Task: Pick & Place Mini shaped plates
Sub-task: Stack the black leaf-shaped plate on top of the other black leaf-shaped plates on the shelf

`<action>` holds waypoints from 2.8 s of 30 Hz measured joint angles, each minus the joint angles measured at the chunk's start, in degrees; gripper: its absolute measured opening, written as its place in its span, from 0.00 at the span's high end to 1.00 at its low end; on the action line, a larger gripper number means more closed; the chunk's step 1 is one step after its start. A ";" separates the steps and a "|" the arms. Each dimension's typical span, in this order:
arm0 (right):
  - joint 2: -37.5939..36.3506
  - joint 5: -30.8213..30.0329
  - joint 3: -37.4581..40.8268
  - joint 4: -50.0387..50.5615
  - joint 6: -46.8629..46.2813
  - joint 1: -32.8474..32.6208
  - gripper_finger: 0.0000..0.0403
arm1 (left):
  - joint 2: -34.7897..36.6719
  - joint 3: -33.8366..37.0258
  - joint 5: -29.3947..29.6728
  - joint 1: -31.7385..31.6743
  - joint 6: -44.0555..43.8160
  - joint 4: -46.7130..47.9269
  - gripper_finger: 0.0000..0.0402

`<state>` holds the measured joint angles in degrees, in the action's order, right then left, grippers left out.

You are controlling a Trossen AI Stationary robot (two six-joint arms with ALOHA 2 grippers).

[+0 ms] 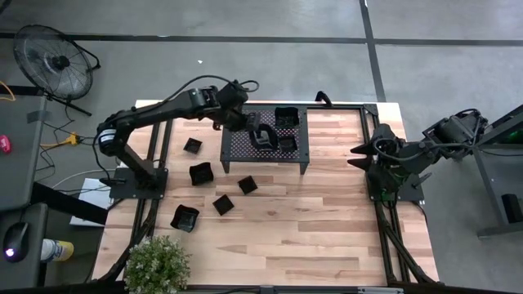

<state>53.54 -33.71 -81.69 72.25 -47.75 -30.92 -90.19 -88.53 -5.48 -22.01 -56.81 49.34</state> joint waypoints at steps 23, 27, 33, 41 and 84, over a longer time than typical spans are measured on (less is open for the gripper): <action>0.01 0.00 0.00 0.00 -3.85 0.00 0.55 | -0.14 0.00 -0.67 -0.89 5.73 -1.61 1.00; 0.02 -0.37 0.00 0.00 -4.72 0.00 0.55 | -0.14 0.00 -1.46 -0.92 6.90 -2.19 1.00; 0.02 -0.42 0.02 0.00 -4.77 0.00 0.55 | -0.52 -0.04 -3.60 -2.84 8.10 -2.56 1.00; 0.09 -0.46 0.02 -0.01 -4.94 0.00 0.55 | -1.46 -0.04 -4.72 -2.71 8.56 -2.36 1.00; 0.09 -0.51 0.00 0.00 -4.26 0.00 0.55 | -3.96 0.00 -5.97 -2.74 7.58 -3.39 0.99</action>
<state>53.63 -34.22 -81.69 72.25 -52.01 -30.92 -94.15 -88.53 -11.45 -24.75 -49.24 45.95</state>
